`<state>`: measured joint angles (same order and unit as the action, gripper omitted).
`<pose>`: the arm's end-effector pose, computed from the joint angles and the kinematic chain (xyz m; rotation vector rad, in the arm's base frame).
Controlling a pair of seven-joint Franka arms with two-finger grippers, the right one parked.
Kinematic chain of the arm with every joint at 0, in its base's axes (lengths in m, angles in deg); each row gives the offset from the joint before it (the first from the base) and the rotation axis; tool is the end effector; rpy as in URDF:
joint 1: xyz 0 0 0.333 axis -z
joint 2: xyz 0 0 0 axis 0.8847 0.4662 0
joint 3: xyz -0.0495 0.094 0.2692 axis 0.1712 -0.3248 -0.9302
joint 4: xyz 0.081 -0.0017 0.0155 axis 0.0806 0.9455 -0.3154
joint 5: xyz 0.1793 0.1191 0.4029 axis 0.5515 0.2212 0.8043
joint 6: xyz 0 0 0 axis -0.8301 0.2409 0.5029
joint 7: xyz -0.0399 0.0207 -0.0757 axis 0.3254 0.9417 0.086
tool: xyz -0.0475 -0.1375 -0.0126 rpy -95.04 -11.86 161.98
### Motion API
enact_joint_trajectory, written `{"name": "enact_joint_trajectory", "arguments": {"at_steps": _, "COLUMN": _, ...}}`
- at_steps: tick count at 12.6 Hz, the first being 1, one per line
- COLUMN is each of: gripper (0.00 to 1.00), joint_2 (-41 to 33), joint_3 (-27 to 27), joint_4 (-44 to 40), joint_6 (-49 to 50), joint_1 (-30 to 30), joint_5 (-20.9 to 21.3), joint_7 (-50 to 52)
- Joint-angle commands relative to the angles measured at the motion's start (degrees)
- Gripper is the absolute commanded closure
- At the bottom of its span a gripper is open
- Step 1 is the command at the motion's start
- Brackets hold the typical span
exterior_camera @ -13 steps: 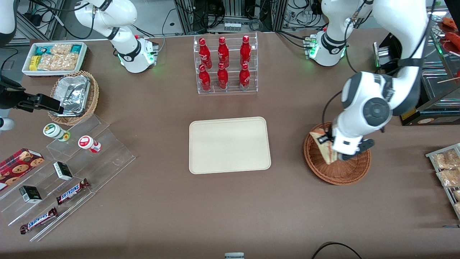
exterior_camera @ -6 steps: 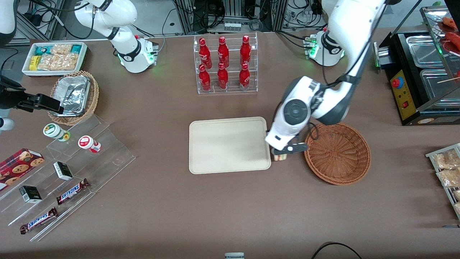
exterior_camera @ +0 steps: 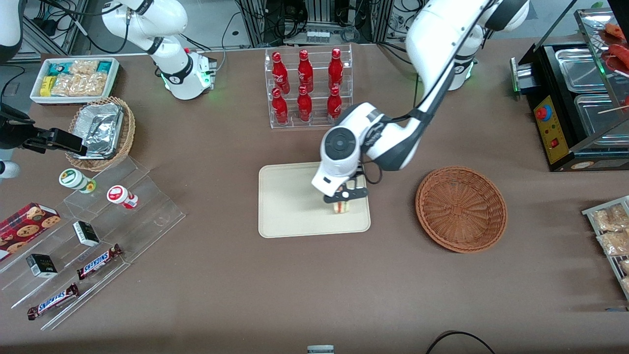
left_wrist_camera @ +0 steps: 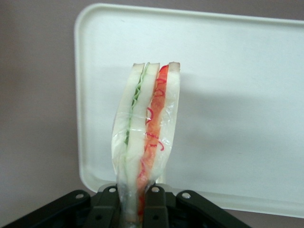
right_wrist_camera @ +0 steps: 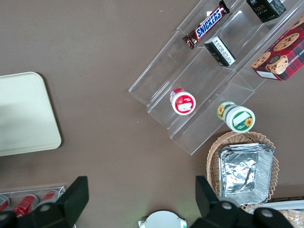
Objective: Place sandwich from basket to tray
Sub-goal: 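Lower the sandwich onto the cream tray and open the left gripper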
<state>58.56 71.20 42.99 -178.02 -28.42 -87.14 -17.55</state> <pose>0.5192 -0.5106 0.1864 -3.0795 -0.2370 0.2325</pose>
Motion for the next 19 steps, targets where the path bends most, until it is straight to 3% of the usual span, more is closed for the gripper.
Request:
{"name": "enact_joint_trajectory", "arguments": {"at_steps": 1, "gripper": 1.00, "joint_2": 4.80, "joint_3": -0.75, "joint_4": -6.91, "joint_6": 0.69, "joint_1": 4.07, "joint_5": 1.13, "joint_7": 5.00}}
{"name": "enact_joint_trajectory", "arguments": {"at_steps": 6, "gripper": 1.00, "joint_2": 8.95, "joint_3": -1.37, "joint_4": -12.29, "joint_6": 0.86, "joint_1": 6.55, "joint_5": 1.39, "joint_7": 8.00}}
{"name": "enact_joint_trajectory", "arguments": {"at_steps": 9, "gripper": 1.00, "joint_2": 10.70, "joint_3": -1.46, "joint_4": -14.39, "joint_6": 0.86, "joint_1": 6.37, "joint_5": 4.29, "joint_7": 8.79}}
{"name": "enact_joint_trajectory", "arguments": {"at_steps": 17, "gripper": 0.99, "joint_2": 14.22, "joint_3": -2.51, "joint_4": -17.12, "joint_6": 0.60, "joint_1": 6.37, "joint_5": 4.12, "joint_7": 11.70}}
{"name": "enact_joint_trajectory", "arguments": {"at_steps": 18, "gripper": 0.29, "joint_2": 14.22, "joint_3": -2.51, "joint_4": -17.21, "joint_6": 0.60, "joint_1": 6.37, "joint_5": 4.12, "joint_7": 11.78}}
{"name": "enact_joint_trajectory", "arguments": {"at_steps": 19, "gripper": 0.00, "joint_2": 14.14, "joint_3": -2.51, "joint_4": -17.21, "joint_6": 0.68, "joint_1": 6.37, "joint_5": 4.12, "joint_7": 11.70}}
